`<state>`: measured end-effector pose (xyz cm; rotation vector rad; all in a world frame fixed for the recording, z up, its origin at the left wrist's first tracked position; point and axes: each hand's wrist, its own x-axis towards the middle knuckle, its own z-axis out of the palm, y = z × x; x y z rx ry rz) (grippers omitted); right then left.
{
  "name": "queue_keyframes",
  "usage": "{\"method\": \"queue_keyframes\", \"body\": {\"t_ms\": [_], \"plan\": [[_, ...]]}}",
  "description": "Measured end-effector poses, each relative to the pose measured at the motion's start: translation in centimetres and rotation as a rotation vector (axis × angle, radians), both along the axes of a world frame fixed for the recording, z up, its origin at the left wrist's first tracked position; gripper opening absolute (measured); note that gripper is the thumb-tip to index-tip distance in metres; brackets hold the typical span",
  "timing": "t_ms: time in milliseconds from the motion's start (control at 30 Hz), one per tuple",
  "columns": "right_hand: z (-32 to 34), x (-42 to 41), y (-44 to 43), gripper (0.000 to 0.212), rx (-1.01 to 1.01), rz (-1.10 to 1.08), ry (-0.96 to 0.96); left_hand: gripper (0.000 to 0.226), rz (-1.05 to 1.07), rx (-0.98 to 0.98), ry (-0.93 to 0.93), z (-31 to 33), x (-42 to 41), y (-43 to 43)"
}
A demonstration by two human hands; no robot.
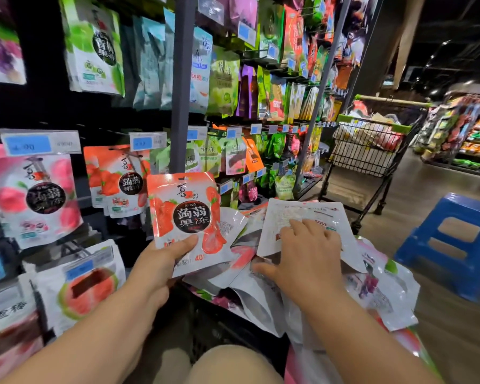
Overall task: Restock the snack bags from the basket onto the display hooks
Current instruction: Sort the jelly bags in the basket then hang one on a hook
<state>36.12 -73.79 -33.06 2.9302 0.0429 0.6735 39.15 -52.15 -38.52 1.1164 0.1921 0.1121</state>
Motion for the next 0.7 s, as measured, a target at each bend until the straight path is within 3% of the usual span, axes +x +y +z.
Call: {"method": "queue_keyframes", "body": {"t_ms": [267, 700], "plan": [[-1.7, 1.1, -1.0, 0.02, -0.061, 0.103, -0.202, 0.016, -0.027, -0.01, -0.012, 0.0, -1.0, -0.1], [-0.4, 1.3, -3.6, 0.035, 0.233, 0.308, -0.607, 0.023, -0.053, -0.03, -0.026, 0.2, -1.7, -0.8]]}}
